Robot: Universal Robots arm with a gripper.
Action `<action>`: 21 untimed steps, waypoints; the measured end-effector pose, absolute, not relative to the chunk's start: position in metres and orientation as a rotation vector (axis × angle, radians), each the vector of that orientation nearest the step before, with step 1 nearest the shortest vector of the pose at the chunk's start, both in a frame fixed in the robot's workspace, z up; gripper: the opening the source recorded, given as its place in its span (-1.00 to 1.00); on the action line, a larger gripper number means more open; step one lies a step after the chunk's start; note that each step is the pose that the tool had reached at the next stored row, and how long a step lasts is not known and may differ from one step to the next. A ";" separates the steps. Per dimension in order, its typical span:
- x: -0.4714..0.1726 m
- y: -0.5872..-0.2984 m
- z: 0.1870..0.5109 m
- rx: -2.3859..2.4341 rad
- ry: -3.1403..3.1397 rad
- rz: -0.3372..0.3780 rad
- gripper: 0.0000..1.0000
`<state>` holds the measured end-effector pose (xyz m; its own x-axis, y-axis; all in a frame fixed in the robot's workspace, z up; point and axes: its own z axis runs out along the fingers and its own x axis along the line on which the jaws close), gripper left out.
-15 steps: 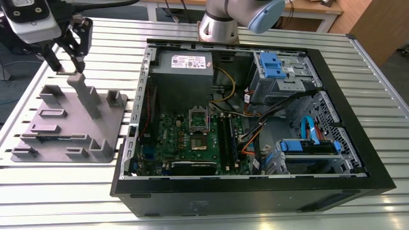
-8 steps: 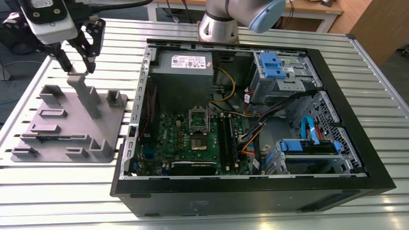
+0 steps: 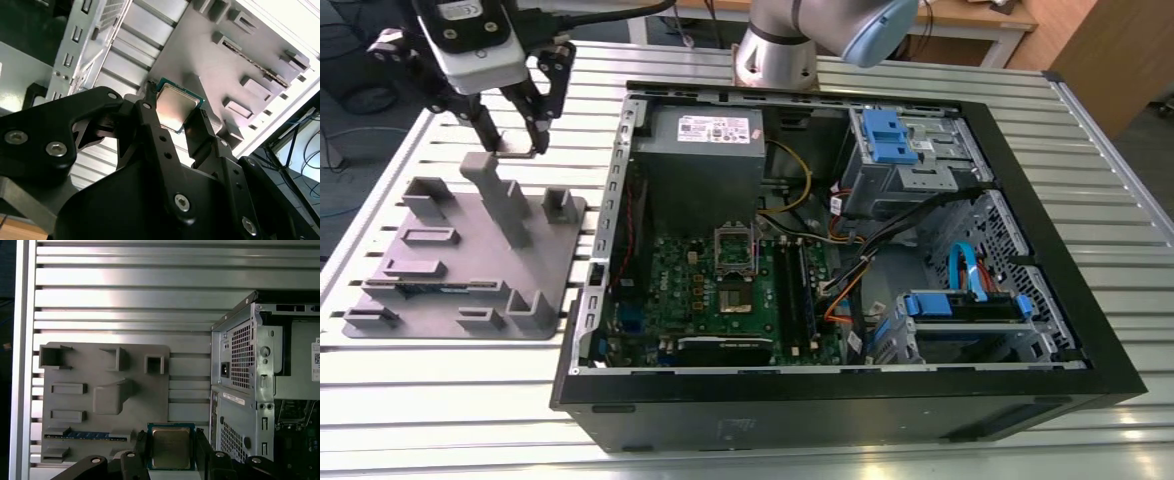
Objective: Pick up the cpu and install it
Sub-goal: 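Pick up the cpu and move it towards the insertion slot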
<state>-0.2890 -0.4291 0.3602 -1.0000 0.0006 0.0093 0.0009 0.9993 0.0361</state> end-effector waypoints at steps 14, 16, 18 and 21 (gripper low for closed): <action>-0.263 -0.429 0.361 -0.001 -3.131 -0.057 -0.06; -0.263 -0.429 0.362 -0.001 -3.131 -0.057 -0.06; -0.263 -0.429 0.363 -0.001 -3.131 -0.057 -0.06; -0.261 -0.429 0.363 -0.001 -3.131 -0.057 -0.06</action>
